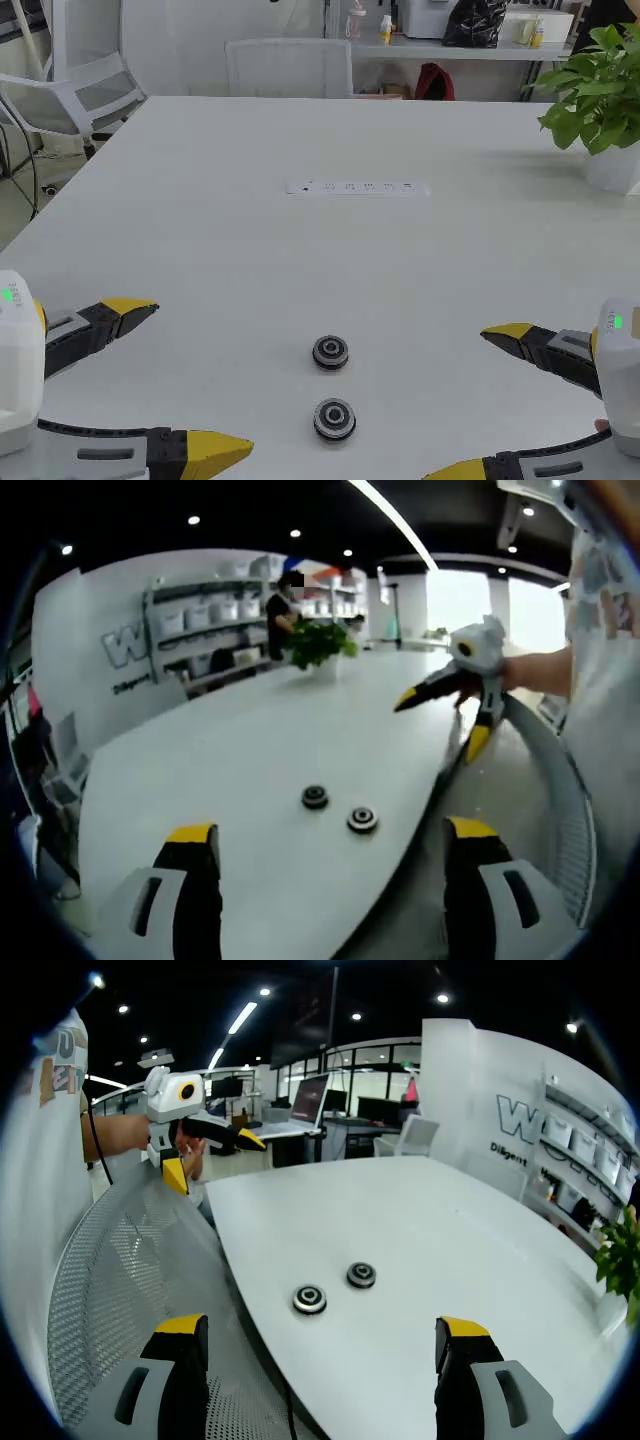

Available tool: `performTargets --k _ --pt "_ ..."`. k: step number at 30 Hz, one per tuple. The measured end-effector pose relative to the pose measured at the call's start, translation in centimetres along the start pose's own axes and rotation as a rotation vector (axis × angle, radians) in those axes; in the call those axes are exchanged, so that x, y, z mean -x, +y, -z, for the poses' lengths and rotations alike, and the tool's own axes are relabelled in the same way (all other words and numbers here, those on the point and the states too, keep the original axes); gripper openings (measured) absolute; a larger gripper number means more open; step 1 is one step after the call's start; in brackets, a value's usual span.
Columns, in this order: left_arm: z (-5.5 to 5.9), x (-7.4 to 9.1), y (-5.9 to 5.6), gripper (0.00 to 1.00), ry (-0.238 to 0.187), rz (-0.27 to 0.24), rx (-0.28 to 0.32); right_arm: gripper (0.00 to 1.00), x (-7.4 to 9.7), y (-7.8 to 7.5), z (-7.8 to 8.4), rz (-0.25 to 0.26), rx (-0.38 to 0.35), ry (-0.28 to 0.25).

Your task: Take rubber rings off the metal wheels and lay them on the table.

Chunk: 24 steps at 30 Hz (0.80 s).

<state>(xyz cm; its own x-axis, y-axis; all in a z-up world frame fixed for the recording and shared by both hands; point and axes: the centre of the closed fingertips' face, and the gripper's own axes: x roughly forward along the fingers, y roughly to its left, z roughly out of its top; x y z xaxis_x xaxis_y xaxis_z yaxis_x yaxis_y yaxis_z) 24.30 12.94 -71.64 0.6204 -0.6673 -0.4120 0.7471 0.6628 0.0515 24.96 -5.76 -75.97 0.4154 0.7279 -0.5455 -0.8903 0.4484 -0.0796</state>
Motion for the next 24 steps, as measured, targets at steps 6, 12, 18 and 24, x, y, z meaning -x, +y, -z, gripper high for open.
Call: performTargets --k 6,12,18,24 --pt "-0.3 -0.3 0.1 0.93 0.000 -0.002 0.004 0.96 0.2 -0.1 0.2 -0.002 -0.005 0.003" --pt "-0.5 -0.8 0.5 0.92 0.003 0.002 0.000 0.95 0.1 -0.5 -0.2 -0.004 -0.005 0.000" --pt "-0.4 -1.1 0.4 0.92 0.000 0.006 0.007 0.95 -0.2 -0.6 -0.1 -0.019 -0.004 0.002" --pt "0.1 -0.9 0.7 0.92 0.009 -0.004 0.014 0.95 -0.3 -0.6 0.1 -0.028 -0.006 0.002"
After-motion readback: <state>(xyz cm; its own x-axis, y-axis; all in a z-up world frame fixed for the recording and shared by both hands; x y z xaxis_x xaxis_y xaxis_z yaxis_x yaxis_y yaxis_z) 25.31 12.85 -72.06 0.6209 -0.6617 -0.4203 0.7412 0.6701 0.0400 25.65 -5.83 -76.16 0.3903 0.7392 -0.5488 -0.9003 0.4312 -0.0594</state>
